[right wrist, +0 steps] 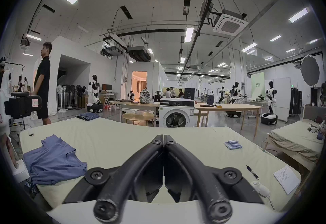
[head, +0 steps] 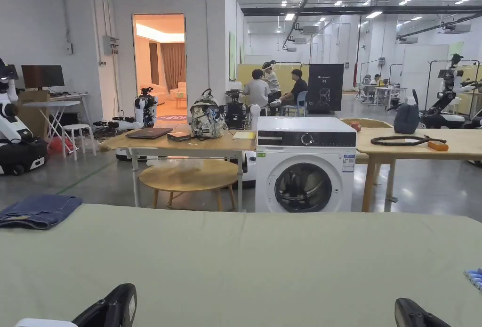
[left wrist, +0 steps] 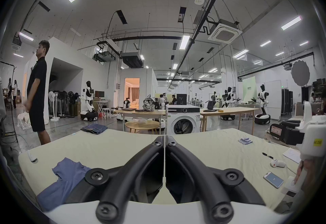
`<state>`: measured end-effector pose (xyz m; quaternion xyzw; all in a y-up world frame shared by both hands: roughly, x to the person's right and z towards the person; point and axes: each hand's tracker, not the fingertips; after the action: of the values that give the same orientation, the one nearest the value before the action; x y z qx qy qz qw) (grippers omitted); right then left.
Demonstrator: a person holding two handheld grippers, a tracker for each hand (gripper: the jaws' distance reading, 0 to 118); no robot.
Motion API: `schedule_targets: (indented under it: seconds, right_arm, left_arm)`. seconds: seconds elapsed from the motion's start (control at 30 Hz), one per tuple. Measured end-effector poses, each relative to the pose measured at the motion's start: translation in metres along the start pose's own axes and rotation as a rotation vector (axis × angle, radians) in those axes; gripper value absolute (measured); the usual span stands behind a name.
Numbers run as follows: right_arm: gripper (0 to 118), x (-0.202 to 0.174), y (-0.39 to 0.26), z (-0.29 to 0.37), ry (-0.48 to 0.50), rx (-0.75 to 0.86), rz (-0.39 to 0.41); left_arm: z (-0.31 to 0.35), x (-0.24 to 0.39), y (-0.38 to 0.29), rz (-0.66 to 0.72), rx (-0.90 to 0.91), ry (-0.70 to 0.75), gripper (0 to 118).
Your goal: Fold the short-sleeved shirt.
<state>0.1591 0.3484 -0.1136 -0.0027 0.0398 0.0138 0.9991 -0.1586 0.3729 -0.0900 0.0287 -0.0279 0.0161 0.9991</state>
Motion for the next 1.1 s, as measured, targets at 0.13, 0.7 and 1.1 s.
schedule_targets:
  seconds: [0.13, 0.7, 1.1]
  right_arm:
    - [0, 0.0015, -0.0003, 0.0001, -0.001, -0.002, -0.007]
    - [0, 0.0006, 0.0005, -0.0015, 0.003, -0.005, -0.002]
    - [0, -0.0029, -0.0039, -0.003, 0.01, -0.017, -0.004]
  left_arm:
    - [-0.0001, -0.0018, 0.0006, 0.009, 0.003, 0.002, 0]
    - [0.0001, -0.0054, 0.0035, 0.023, 0.006, 0.027, 0]
    - [0.0016, -0.007, -0.0001, 0.025, 0.002, 0.025, 0]
